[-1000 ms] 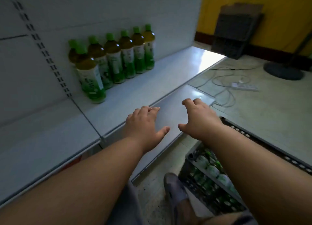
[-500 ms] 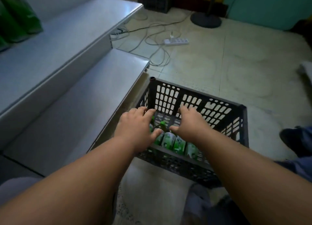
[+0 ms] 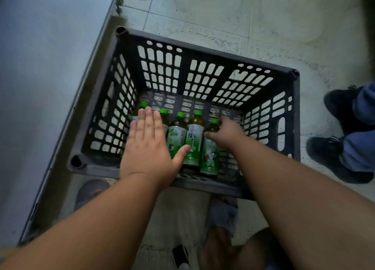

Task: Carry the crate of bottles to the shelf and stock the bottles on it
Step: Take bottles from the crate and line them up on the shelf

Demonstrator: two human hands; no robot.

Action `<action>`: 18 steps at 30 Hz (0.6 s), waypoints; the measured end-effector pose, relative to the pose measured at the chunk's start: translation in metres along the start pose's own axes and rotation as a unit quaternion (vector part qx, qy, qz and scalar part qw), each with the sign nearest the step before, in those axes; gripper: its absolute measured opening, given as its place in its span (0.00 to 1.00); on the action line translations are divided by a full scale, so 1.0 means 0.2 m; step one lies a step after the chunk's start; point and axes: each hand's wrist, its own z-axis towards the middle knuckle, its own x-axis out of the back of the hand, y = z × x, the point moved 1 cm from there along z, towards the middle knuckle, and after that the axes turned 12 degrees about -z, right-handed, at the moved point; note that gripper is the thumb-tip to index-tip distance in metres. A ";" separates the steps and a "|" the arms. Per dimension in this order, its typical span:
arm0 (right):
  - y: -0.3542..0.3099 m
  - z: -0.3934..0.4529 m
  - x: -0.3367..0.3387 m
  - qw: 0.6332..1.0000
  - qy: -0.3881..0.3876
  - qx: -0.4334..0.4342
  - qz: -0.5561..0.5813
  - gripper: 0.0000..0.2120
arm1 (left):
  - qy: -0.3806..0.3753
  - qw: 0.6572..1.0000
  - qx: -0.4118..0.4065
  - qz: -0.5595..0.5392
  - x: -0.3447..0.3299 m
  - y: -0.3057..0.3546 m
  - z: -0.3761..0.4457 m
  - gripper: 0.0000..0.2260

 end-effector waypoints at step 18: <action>0.08 0.15 -0.18 0.971 0.005 -0.119 0.207 0.40 | -0.007 1.000 0.014 -0.011 0.00 0.00 0.01 0.44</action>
